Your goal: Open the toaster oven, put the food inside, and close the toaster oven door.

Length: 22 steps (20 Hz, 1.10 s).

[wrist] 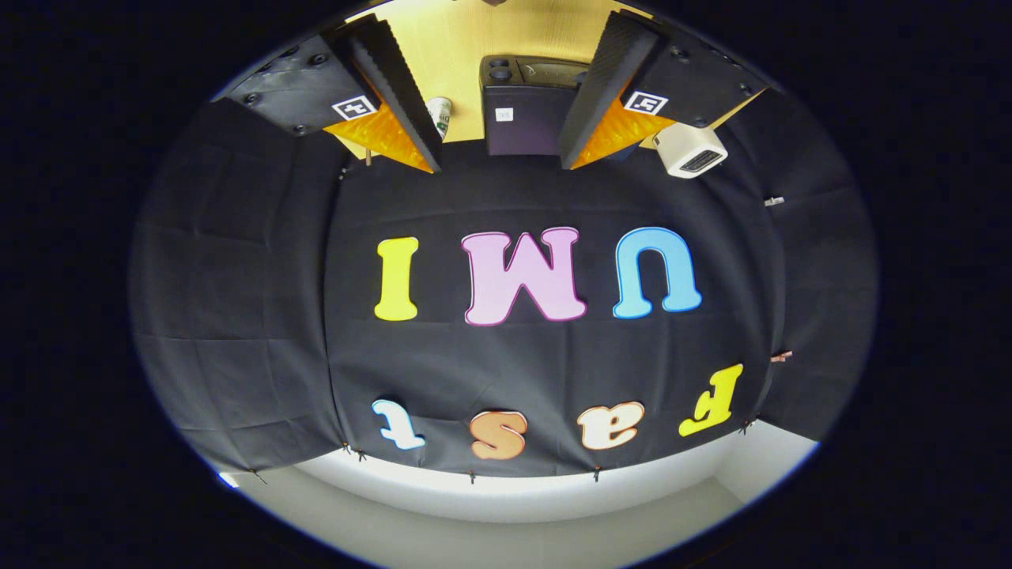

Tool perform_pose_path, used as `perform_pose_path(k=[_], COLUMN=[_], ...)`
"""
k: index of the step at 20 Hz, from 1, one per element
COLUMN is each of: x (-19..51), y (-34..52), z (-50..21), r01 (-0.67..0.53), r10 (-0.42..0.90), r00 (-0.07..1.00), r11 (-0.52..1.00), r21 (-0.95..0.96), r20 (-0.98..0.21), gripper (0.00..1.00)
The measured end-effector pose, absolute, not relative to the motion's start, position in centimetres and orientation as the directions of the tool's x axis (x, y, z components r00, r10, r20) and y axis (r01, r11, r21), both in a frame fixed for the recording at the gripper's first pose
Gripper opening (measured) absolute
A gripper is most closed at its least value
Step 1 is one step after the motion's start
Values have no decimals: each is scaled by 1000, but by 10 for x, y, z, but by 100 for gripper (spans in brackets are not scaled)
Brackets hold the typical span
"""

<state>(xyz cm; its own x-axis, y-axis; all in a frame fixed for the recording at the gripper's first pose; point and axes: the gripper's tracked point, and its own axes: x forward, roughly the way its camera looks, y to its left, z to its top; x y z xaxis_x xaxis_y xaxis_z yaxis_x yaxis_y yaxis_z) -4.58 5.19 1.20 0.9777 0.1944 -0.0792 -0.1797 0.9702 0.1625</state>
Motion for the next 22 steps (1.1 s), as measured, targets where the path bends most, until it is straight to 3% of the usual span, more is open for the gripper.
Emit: perform_pose_path(k=[8, 22], x=[-48, -38], y=[-22, -47], z=[30, 20], r01=[-151, -134], r10=[155, 142], r00=[988, 988], r11=[981, 983], r21=[123, 129], r20=[-27, -57], gripper=[97, 97])
